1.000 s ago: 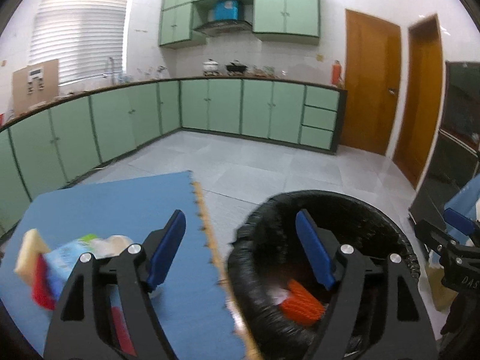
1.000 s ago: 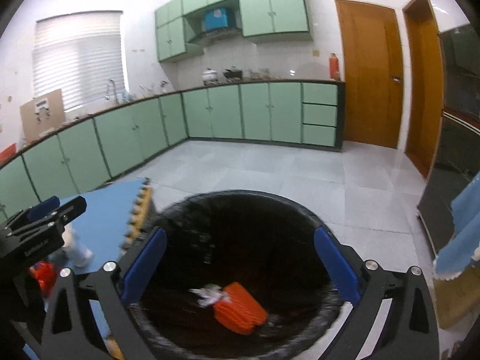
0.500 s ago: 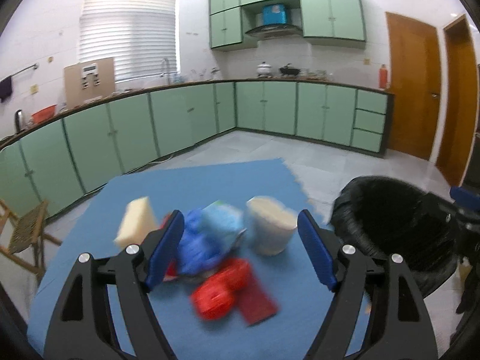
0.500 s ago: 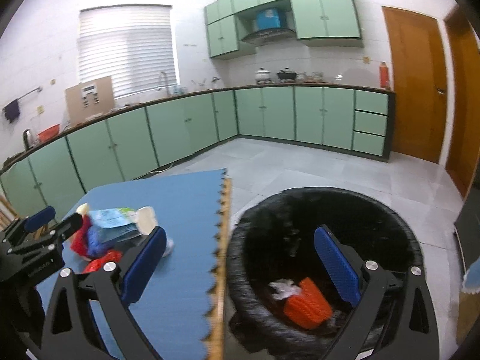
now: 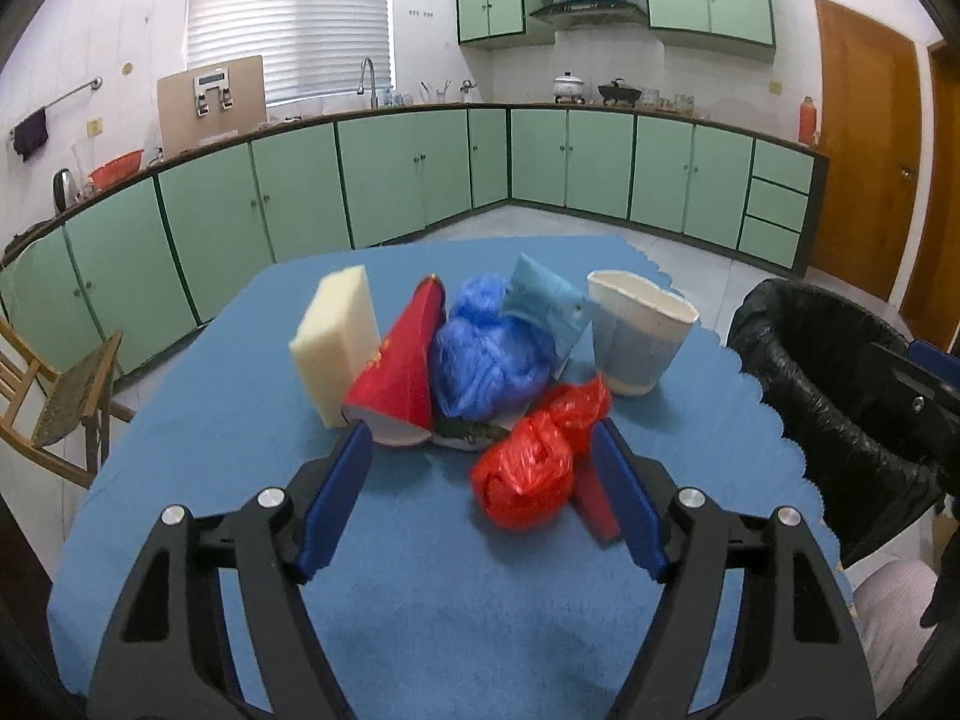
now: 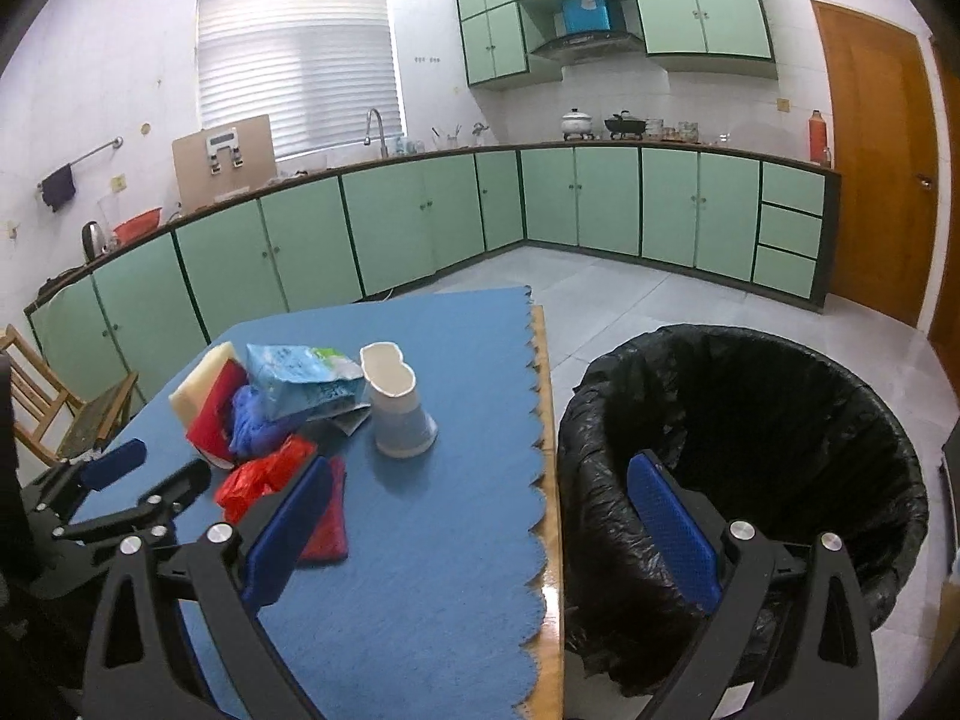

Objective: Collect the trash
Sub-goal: 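Return to the mat and grasp the red plastic bag with the left tool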

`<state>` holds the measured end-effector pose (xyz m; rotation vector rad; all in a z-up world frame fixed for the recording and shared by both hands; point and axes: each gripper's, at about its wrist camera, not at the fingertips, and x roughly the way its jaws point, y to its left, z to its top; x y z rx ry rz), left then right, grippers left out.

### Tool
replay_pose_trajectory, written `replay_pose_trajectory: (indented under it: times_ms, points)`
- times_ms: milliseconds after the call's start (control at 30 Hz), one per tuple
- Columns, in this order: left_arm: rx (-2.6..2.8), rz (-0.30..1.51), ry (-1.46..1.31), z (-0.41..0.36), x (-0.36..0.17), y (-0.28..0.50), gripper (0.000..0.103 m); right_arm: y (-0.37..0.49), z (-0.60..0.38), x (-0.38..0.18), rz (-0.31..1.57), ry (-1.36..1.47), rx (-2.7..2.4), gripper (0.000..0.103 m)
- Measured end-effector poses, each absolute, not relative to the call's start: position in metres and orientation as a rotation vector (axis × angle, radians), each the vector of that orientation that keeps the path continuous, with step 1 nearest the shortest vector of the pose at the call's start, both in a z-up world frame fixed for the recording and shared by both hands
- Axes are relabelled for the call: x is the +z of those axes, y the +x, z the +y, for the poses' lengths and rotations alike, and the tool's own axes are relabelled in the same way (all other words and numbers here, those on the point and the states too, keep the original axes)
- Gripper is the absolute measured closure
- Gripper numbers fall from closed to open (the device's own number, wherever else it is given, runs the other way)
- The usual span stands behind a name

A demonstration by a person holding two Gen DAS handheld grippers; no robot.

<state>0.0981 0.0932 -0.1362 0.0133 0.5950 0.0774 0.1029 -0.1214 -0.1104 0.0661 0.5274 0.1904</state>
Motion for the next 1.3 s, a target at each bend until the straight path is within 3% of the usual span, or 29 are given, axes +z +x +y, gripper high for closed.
replay_pose_trajectory:
  times_ms: [333, 433, 533, 700, 1300]
  points:
    - [0.074, 0.647, 0.015, 0.082, -0.161, 0.121, 0.038, 0.117, -0.125, -0.112, 0.535, 0.062, 0.182, 0.009]
    - [0.074, 0.678, 0.011, 0.081, -0.170, 0.129, 0.046, 0.119, -0.127, -0.114, 0.539, 0.060, 0.179, 0.009]
    - [0.060, 0.720, 0.009, 0.079, -0.176, 0.136, 0.066, 0.121, -0.128, -0.116, 0.545, 0.057, 0.177, 0.009]
    - [0.053, 0.706, 0.008, 0.079, -0.172, 0.132, 0.074, 0.124, -0.124, -0.119, 0.557, 0.064, 0.187, 0.010]
    - [0.078, 0.560, -0.050, 0.108, -0.103, 0.102, 0.075, 0.123, -0.092, -0.105, 0.518, 0.042, 0.248, 0.010]
